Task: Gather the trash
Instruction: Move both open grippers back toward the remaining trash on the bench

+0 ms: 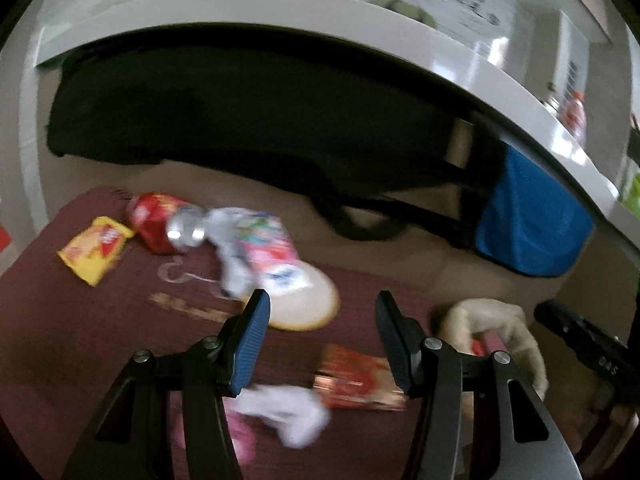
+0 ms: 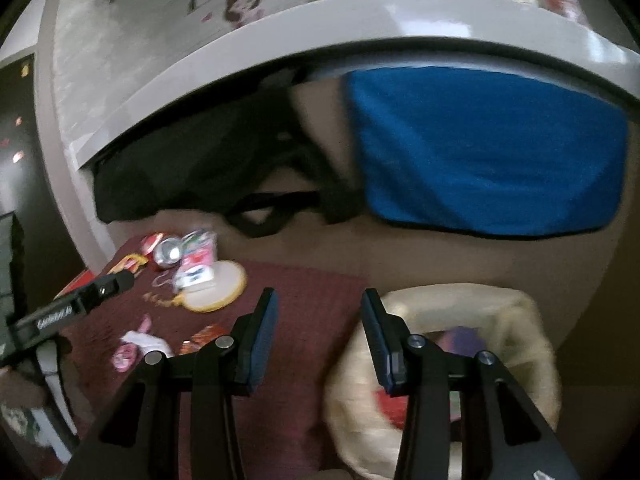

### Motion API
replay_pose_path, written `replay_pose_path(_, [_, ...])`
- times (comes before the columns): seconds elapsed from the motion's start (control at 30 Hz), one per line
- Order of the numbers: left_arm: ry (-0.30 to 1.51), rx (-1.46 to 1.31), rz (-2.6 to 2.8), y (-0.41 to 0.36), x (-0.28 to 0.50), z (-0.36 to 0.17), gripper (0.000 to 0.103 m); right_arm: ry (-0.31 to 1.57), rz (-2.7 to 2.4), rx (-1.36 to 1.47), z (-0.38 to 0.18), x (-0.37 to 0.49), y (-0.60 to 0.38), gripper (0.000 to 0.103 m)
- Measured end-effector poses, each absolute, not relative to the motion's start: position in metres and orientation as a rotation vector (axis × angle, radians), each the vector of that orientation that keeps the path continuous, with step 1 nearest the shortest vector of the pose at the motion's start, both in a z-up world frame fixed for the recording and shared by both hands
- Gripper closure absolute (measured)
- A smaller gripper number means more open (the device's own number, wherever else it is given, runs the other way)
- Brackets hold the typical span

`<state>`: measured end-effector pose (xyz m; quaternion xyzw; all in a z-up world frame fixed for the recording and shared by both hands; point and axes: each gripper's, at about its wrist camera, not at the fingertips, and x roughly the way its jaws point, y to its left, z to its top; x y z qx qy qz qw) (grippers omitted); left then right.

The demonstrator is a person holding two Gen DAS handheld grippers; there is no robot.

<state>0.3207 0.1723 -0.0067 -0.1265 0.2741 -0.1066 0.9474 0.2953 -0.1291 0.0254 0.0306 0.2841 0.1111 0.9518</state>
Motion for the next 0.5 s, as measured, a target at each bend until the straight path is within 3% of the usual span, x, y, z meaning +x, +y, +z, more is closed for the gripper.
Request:
replay_pose_path(0.3, [0.662, -0.369, -0.101, 0.322, 0.400, -0.045, 0.047, 0.667, 0.330, 0.014, -0.003, 0.333, -0.047, 0.062])
replay_pose_path(0.5, [0.689, -0.403, -0.157, 0.320, 0.447, -0.058, 0.047, 0.710, 0.360, -0.009, -0.026, 0.357, -0.018, 0.062])
